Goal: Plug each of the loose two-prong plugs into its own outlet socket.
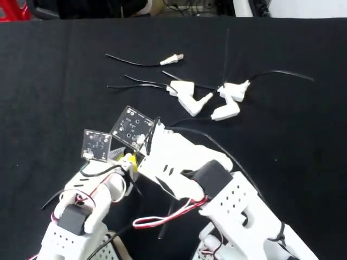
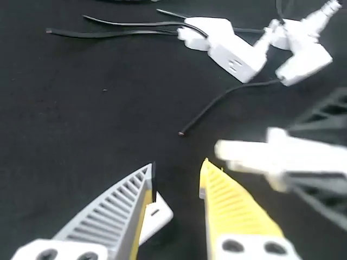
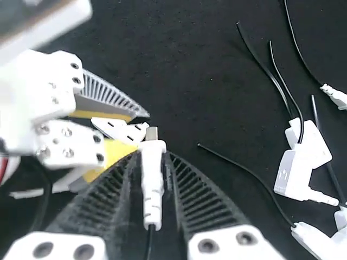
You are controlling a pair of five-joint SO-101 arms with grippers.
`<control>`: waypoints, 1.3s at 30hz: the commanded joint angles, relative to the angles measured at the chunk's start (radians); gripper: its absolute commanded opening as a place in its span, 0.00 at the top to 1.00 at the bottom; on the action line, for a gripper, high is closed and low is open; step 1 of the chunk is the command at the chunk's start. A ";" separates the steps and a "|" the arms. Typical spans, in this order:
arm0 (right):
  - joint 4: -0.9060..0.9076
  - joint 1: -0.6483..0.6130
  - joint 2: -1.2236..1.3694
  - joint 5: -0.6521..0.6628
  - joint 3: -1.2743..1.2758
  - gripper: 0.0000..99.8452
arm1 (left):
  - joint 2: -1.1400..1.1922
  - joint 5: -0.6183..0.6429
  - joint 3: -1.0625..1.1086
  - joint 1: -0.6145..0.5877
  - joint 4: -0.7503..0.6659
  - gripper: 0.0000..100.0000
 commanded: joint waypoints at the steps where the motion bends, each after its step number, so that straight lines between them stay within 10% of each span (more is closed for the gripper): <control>1: 0.000 0.043 -0.012 -0.011 -0.030 0.99 | -0.005 -0.009 -0.027 -0.081 0.006 0.85; 15: 0.285 0.095 0.796 -0.133 -0.605 0.99 | -0.005 -0.351 -0.153 -0.866 0.178 0.85; 28: 0.437 -0.080 0.987 -0.305 -0.812 0.99 | -0.003 -0.626 0.087 -1.041 0.181 0.85; 39: 0.563 -0.018 1.176 -0.439 -1.027 0.99 | -0.005 -0.623 0.084 -1.086 0.196 0.97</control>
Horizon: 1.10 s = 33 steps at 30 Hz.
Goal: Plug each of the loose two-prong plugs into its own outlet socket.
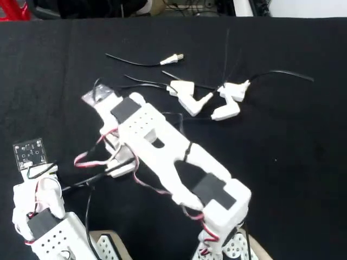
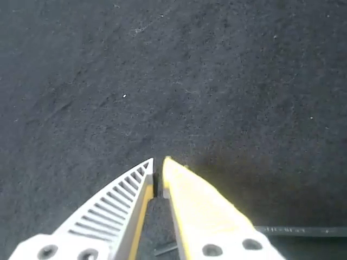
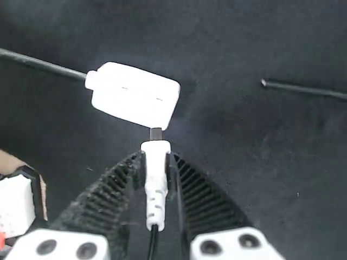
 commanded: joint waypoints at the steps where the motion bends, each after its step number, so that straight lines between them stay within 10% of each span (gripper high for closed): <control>1: 0.066 0.020 0.067 -0.028 -0.159 0.99 | -0.005 -0.006 0.018 -0.010 0.018 0.97; 33: 0.147 -0.023 0.280 -0.172 -0.300 0.99 | -0.003 -0.006 0.018 -0.018 0.054 0.97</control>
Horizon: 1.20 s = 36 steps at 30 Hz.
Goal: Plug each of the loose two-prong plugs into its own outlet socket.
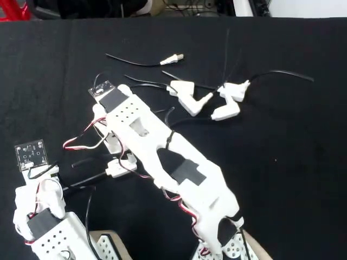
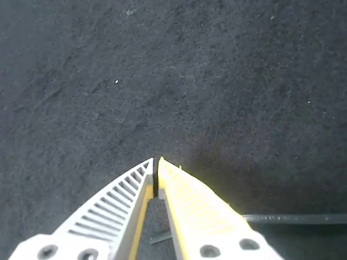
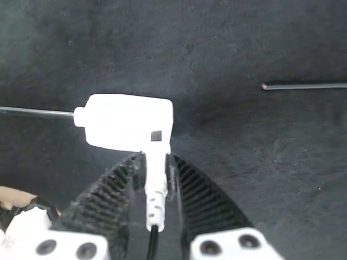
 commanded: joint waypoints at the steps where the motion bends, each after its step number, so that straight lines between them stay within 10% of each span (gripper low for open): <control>1: 0.032 -0.017 -0.005 -0.023 0.007 0.99 | -0.003 -0.005 0.018 -0.016 0.003 0.97; 36: -0.101 -0.052 -0.010 -0.160 0.179 0.99 | -0.003 -0.005 0.018 -0.010 -0.003 0.97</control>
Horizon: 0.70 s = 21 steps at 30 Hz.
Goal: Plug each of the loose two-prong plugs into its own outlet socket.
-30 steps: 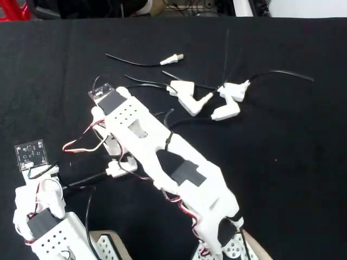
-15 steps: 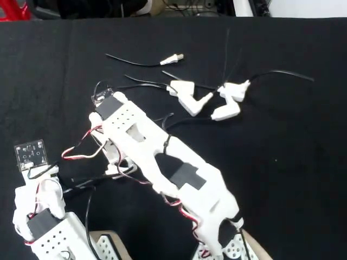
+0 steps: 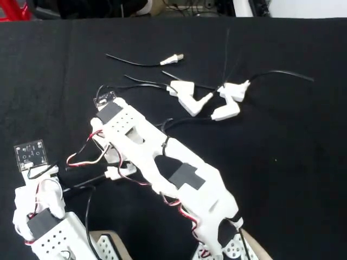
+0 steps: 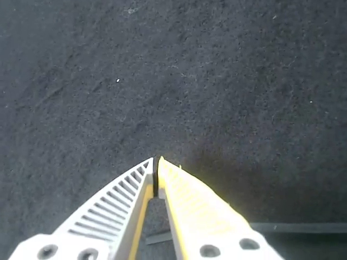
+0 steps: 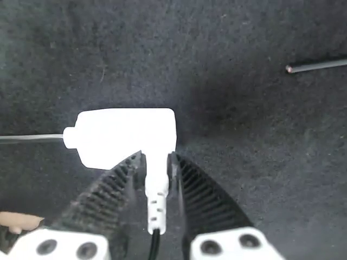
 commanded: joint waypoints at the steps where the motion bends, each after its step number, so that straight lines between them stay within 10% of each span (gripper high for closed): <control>1: 0.043 -0.003 -0.012 0.011 0.002 0.99 | -0.003 -0.006 0.018 -0.005 -0.003 0.97; 21: 0.149 0.623 0.001 0.511 -0.064 0.99 | -0.003 -0.008 0.018 -0.004 0.000 0.97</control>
